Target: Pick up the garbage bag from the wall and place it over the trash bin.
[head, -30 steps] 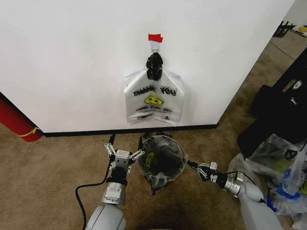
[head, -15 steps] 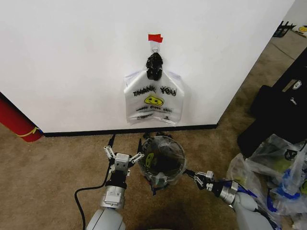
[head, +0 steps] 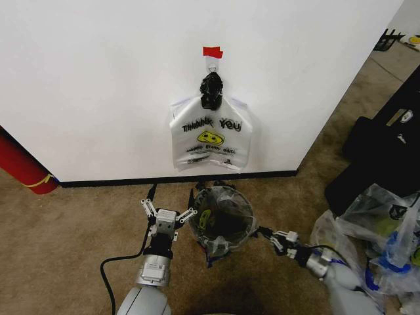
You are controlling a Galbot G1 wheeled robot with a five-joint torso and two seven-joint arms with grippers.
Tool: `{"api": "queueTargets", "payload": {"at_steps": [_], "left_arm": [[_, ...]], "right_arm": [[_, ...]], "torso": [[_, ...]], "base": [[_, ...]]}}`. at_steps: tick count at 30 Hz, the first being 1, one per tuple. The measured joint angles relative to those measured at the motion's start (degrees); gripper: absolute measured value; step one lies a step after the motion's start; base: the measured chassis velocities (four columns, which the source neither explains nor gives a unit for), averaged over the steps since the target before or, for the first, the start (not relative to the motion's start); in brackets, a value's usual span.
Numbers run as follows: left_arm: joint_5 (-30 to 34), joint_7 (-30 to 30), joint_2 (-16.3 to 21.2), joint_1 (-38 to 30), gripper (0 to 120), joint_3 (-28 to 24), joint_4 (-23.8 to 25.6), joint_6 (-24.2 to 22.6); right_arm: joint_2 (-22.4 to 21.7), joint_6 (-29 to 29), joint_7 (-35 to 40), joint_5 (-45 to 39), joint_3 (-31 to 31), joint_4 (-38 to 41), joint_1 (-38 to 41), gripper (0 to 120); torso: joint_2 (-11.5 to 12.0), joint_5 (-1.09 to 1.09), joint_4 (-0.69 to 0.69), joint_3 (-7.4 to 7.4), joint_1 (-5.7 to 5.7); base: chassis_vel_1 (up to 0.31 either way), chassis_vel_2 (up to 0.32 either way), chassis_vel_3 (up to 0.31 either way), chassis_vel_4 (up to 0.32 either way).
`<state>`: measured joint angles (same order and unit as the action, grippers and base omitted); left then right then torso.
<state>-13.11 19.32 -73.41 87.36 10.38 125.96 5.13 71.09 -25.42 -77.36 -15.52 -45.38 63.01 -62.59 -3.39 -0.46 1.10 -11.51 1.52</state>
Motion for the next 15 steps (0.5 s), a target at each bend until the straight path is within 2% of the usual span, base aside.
{"api": "queueTargets", "payload": {"at_steps": [2, 4, 5, 7, 10, 11, 12, 13, 14, 15], "left_arm": [[0.1, -0.1, -0.1, 0.0, 100, 0.0, 0.2, -0.1], [0.6, -0.2, -0.4, -0.1, 100, 0.3, 0.4, -0.1], [0.6, -0.2, -0.4, -0.1, 100, 0.3, 0.4, -0.1], [1.3, -0.2, -0.9, -0.4, 100, 0.8, 0.6, 0.1], [2.9, 0.0, -1.8, -1.3, 100, 1.9, 0.6, 0.9], [3.7, 0.0, -2.1, -1.4, 100, 2.3, 0.6, 1.0], [4.2, 0.0, -2.3, -1.5, 100, 2.8, 0.6, 1.1], [4.2, 0.0, -2.3, -1.5, 100, 2.8, 0.6, 1.1], [5.5, -0.4, -2.8, -1.8, 100, 4.2, 0.6, 1.8], [6.1, -0.8, -3.0, -1.8, 100, 4.7, 0.6, 2.1]], "right_arm": [[-0.8, 0.4, -2.3, -1.6, -1.6, 3.1, -2.0, 20], [-0.8, 0.4, -0.6, -6.4, -1.7, 7.7, -4.8, 29], [-0.8, 0.4, -0.6, -6.4, -1.7, 7.7, -4.8, 29], [0.4, -3.6, 11.9, -12.2, 0.5, 16.5, -9.9, 39], [5.7, -8.6, 32.5, -11.1, 4.3, 31.8, -16.9, 50], [7.6, -8.9, 39.3, -9.2, 5.0, 36.4, -18.6, 55], [8.6, -8.9, 43.3, -7.5, 5.4, 38.9, -19.5, 57], [8.6, -8.9, 43.3, -7.5, 5.4, 38.9, -19.5, 57], [11.0, -8.8, 51.4, -3.0, 6.0, 44.1, -21.4, 63], [11.8, -8.7, 54.0, -1.1, 6.3, 46.0, -22.1, 65]], "torso": [[0.0, 0.0, 0.01, 0.0, 0.0], [0.0, 0.0, 0.01, 0.0, 0.0], [0.0, 0.0, 0.01, 0.0, 0.0], [0.0, -0.03, 0.0, 0.0, 0.0], [0.0, 0.03, 0.0, 0.0, -0.01], [0.0, -0.04, -0.01, 0.0, -0.01], [0.0, -0.05, 0.0, 0.0, -0.01], [0.0, -0.05, 0.0, 0.0, -0.01], [0.0, -0.01, 0.0, 0.0, -0.01], [0.0, 0.0, 0.01, 0.0, -0.01]], "base": [[0.0, 0.0, 0.0, 0.0], [0.0, 0.0, 0.0, 0.0], [0.0, 0.0, 0.0, 0.0], [0.0, 0.0, 0.0, 0.0], [0.0, 0.0, 0.0, 0.0], [0.0, 0.0, 0.0, 0.0], [0.0, 0.0, 0.0, 0.0], [0.0, 0.0, 0.0, 0.0], [0.0, 0.0, 0.0, 0.0], [0.0, 0.0, 0.0, 0.0]]}}
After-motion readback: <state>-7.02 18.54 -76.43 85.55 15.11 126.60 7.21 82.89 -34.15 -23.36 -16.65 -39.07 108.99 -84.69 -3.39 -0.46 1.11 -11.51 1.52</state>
